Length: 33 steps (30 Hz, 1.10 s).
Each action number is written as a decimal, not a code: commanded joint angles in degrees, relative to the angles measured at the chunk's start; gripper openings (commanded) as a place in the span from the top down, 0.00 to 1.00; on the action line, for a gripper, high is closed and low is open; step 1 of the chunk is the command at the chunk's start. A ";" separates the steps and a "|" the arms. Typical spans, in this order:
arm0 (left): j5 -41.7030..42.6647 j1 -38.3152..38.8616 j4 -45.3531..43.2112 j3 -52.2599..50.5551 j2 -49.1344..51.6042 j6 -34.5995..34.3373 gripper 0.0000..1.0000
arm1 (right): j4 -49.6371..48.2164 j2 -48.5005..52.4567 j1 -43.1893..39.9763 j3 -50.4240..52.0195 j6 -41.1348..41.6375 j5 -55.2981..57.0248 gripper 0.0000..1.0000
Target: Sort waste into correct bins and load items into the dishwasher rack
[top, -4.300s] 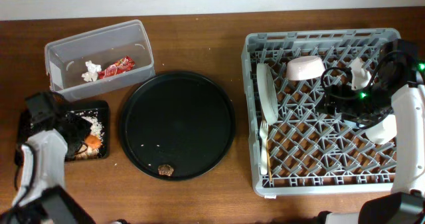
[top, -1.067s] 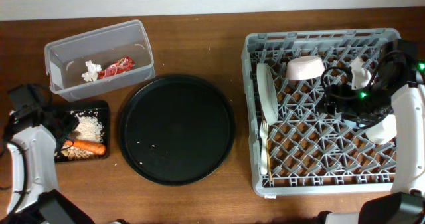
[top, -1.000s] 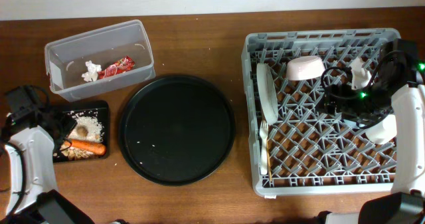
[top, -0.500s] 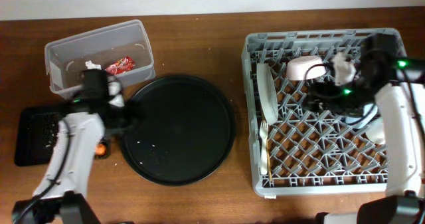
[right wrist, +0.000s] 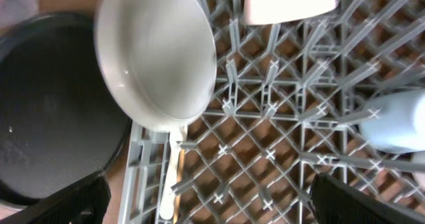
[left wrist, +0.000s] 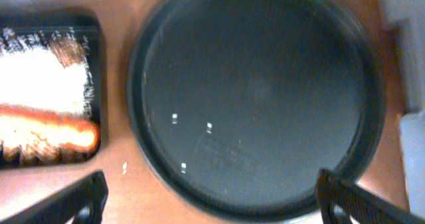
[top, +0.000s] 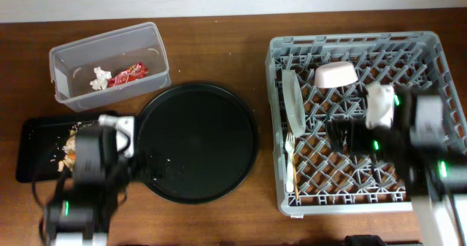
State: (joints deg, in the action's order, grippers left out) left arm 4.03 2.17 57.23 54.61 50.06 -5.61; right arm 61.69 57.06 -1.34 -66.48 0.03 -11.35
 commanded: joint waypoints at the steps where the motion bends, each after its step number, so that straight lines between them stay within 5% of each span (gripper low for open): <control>1: -0.63 -0.20 -1.79 -6.49 -14.93 -0.98 0.01 | -0.81 -11.10 0.22 5.88 0.50 1.68 0.01; 5: -0.63 -0.20 -1.40 -6.69 -23.47 -0.98 0.01 | -0.83 -16.61 0.22 6.27 0.50 1.70 0.01; 15: -0.61 -0.20 -1.03 -6.69 -23.69 -0.98 0.01 | -0.85 -14.64 0.28 6.43 0.48 1.64 0.01; 20: -0.63 -0.20 -1.03 -6.69 -23.67 -0.98 0.01 | -4.20 -24.87 0.28 9.20 0.44 1.57 0.01; 28: -0.61 -0.20 -1.03 -6.69 -23.69 -0.98 0.01 | -28.65 -56.35 4.50 37.18 0.48 1.36 0.01; 33: -0.61 -0.20 -1.03 -6.69 -23.67 -0.98 0.01 | -48.17 -56.85 4.28 50.66 0.24 1.75 0.01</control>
State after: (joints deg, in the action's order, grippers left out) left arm 4.03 2.17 56.31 48.10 26.61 -6.07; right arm 19.79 0.80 2.68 -20.95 0.01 -10.11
